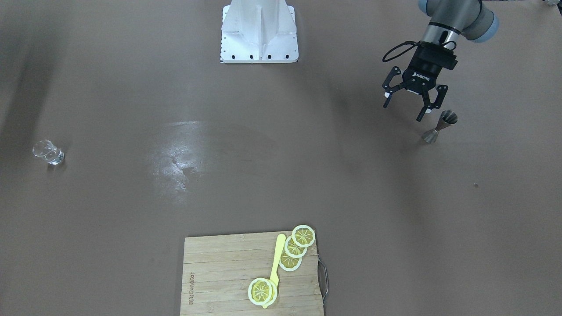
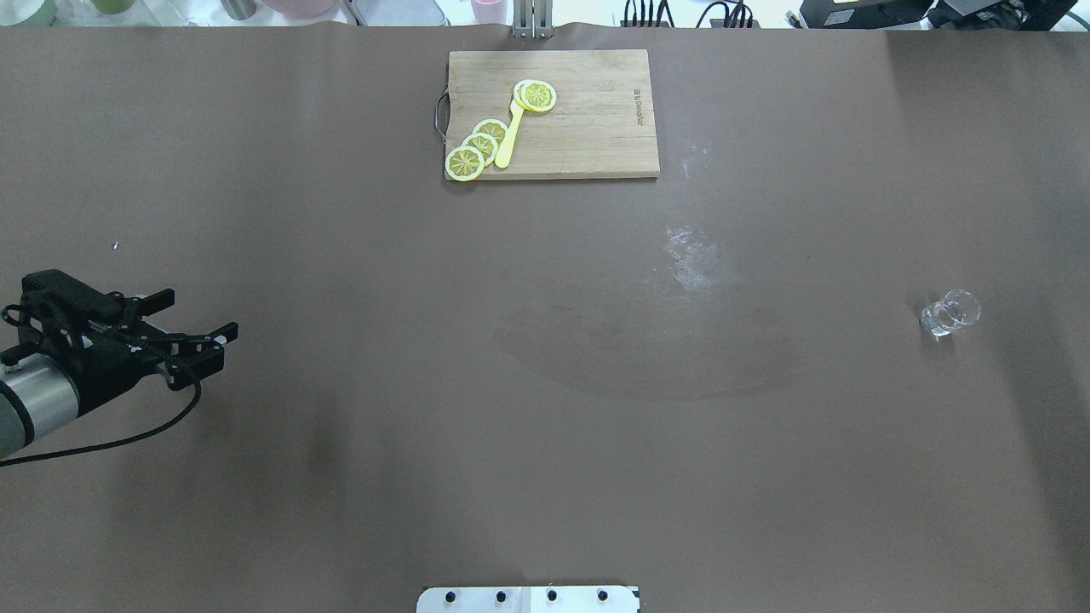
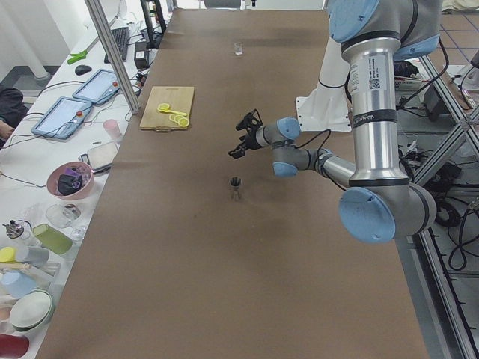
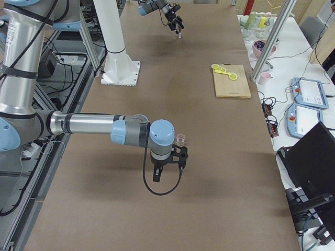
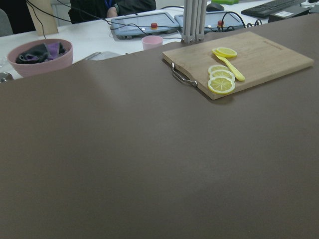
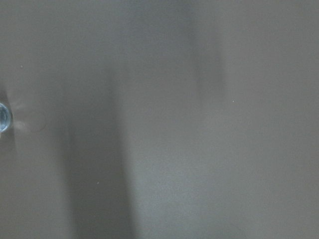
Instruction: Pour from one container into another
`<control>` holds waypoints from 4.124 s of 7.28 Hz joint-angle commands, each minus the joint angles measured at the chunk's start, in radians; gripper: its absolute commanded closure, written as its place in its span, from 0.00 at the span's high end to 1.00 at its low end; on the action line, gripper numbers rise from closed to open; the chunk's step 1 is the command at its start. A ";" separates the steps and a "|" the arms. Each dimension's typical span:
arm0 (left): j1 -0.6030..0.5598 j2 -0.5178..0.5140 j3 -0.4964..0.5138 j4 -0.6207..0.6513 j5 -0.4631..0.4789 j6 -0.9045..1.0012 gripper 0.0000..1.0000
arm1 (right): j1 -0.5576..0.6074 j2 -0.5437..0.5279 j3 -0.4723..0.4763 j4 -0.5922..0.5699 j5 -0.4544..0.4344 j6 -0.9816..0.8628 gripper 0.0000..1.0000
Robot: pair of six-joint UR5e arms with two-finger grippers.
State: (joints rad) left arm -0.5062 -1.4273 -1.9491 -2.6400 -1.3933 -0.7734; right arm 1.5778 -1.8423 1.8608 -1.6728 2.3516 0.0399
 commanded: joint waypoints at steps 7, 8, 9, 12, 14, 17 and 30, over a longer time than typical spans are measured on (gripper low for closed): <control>-0.609 -0.352 0.108 0.778 -0.799 0.408 0.99 | 0.001 0.002 0.001 0.001 0.002 0.002 1.00; -0.676 -0.393 0.151 0.870 -0.799 0.487 0.99 | 0.001 0.002 0.001 0.001 0.002 0.002 1.00; -0.739 -0.428 0.221 0.906 -0.799 0.617 0.99 | 0.001 0.003 0.003 0.002 0.002 0.002 1.00; -0.845 -0.417 0.276 0.942 -0.959 0.714 0.98 | -0.001 0.005 0.001 0.005 0.002 0.000 1.00; -0.922 -0.349 0.275 0.942 -0.994 0.781 0.98 | 0.001 0.005 0.001 0.005 0.002 0.000 1.00; -1.003 -0.195 0.279 0.943 -0.995 0.786 0.98 | -0.001 0.006 0.001 0.005 0.002 0.000 1.00; -1.074 0.107 0.162 1.000 -1.010 0.786 0.98 | 0.001 0.009 0.003 0.027 0.006 0.003 1.00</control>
State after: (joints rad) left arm -1.5799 -1.3181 -1.7823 -1.6399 -2.4054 0.0123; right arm 1.5780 -1.8331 1.8624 -1.6460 2.3569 0.0428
